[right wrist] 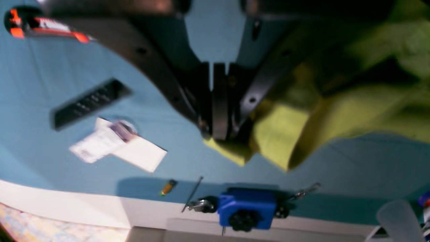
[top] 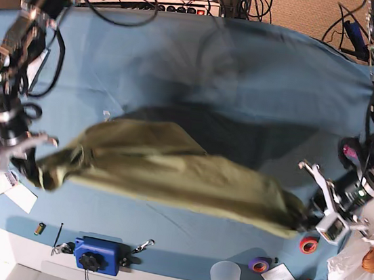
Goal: Layout the t-shirt on the table in an organized manner, then fold the t-shirt properly
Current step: 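Grasp the shirt with both grippers and lift it, stretching it out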
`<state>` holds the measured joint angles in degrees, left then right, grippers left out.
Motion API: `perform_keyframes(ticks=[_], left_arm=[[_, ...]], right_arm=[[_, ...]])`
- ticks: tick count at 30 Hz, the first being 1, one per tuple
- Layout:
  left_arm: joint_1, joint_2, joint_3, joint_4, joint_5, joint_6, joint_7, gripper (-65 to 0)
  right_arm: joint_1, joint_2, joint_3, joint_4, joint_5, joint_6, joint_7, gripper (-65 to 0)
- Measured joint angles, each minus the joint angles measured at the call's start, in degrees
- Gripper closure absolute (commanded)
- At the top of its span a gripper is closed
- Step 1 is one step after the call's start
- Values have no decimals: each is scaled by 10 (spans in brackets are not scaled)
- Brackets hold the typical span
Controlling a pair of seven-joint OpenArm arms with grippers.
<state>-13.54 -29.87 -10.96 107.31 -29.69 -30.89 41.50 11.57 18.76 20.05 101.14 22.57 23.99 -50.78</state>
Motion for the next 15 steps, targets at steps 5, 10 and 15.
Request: perform_keyframes(ticks=[5,10,15], left_arm=[[-43,-5,1,-56,5,3,-14,0],[-102,-5,1,-172,7,2,-26,0],[-195,-9,2,-265,4,-2,-24,0]], right_arm=[[126,1,-52,-115,-1,-16,1,0],[256,1,-85,-237,1,-16,2,0],[355,0,-95,-322,0,-16,14,0]])
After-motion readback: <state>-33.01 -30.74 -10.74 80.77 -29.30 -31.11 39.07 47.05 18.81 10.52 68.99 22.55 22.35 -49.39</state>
